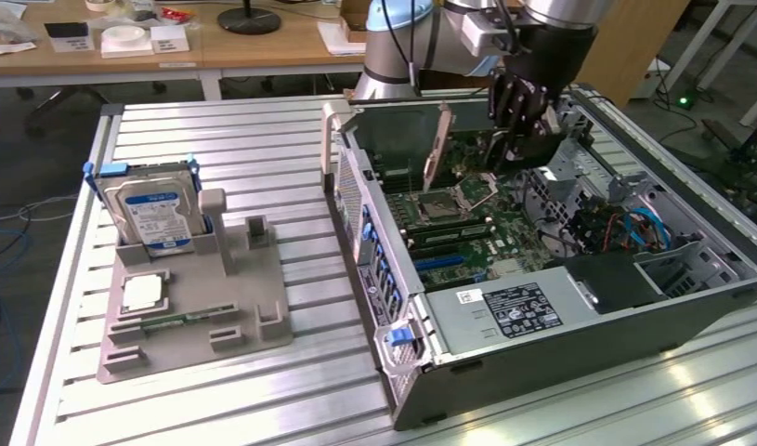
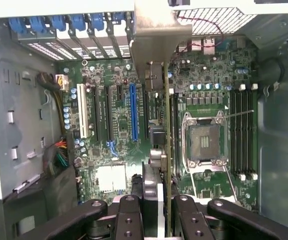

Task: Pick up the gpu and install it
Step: 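Insert the gpu into the slot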

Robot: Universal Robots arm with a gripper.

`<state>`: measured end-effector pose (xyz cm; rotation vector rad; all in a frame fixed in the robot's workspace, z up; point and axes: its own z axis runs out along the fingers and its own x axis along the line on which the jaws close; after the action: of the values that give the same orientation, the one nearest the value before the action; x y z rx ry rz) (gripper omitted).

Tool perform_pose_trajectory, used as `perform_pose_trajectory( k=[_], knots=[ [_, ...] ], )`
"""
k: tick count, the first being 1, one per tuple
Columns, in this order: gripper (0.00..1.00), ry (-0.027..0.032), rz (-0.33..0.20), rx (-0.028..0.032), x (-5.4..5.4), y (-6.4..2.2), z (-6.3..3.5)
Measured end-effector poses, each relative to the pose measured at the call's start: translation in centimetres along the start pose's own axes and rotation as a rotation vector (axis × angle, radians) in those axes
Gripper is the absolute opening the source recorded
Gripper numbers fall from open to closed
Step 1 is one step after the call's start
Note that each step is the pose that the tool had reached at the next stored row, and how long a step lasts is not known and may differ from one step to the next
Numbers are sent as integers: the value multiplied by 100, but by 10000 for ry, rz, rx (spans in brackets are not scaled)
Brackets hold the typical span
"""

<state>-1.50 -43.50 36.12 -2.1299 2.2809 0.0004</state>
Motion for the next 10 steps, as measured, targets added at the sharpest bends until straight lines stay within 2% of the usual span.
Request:
perform_pose_trajectory(
  k=[3, 10],
  knots=[
    [28, -2, 1, 3, 3, 43, 49],
    [28, -3, -1, 20, 6, 53, 128]
  ],
)
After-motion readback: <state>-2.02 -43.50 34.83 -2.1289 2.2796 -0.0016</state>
